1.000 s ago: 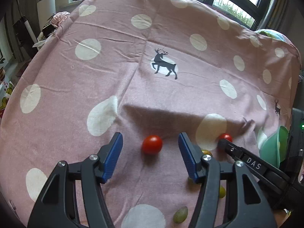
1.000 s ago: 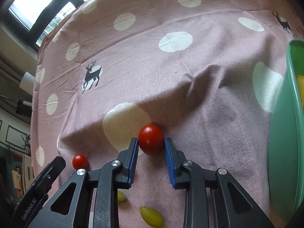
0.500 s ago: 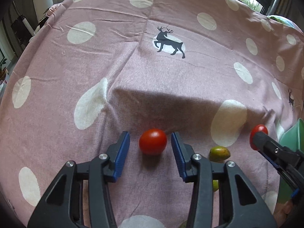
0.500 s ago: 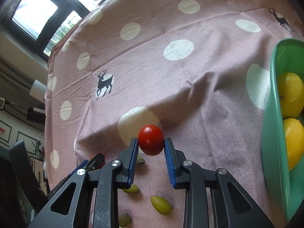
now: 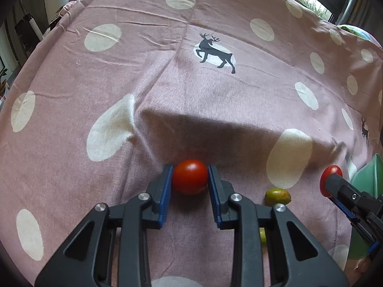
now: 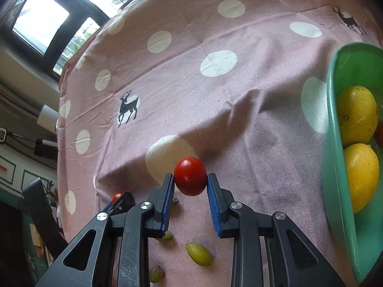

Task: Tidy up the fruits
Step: 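Lift the tomato with the right gripper and carry it to the green bowl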

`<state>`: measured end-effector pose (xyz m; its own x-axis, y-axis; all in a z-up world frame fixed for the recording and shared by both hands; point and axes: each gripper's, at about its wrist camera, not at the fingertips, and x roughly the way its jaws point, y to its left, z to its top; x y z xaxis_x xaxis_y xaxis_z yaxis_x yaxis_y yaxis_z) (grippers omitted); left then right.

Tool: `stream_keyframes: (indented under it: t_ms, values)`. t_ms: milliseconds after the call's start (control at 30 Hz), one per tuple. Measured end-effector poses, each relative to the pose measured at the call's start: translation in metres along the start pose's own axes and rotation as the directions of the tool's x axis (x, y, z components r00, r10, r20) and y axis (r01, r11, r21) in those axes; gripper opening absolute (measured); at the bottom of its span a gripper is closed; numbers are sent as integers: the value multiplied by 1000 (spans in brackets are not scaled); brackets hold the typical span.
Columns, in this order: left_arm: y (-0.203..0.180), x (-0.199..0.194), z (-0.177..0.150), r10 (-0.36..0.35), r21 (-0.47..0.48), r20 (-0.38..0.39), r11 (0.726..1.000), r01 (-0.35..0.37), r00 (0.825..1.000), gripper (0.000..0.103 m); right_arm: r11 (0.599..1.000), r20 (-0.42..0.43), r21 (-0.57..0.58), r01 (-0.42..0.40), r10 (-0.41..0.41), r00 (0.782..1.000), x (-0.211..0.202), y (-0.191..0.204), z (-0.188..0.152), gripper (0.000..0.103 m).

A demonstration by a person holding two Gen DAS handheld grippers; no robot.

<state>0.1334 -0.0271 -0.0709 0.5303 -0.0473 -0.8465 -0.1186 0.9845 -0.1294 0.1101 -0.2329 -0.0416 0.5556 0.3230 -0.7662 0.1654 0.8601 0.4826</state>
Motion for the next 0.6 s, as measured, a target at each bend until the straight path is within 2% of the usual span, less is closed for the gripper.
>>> stream_keyframes:
  t_ms: [133, 267, 600]
  values:
    - [-3, -7, -2, -11, 11, -4, 1000, 11, 1000, 29, 1000, 2, -1, -1, 1, 1000, -1, 0, 0, 30]
    - [-13, -23, -4, -13, 48, 40, 999, 11, 999, 29, 1000, 6, -3, -10, 10, 1000, -5, 0, 0, 30]
    - [-33, -66, -16, -108, 110, 117, 989, 95, 987, 29, 1000, 33, -3, -23, 23, 999, -23, 2, -7, 30]
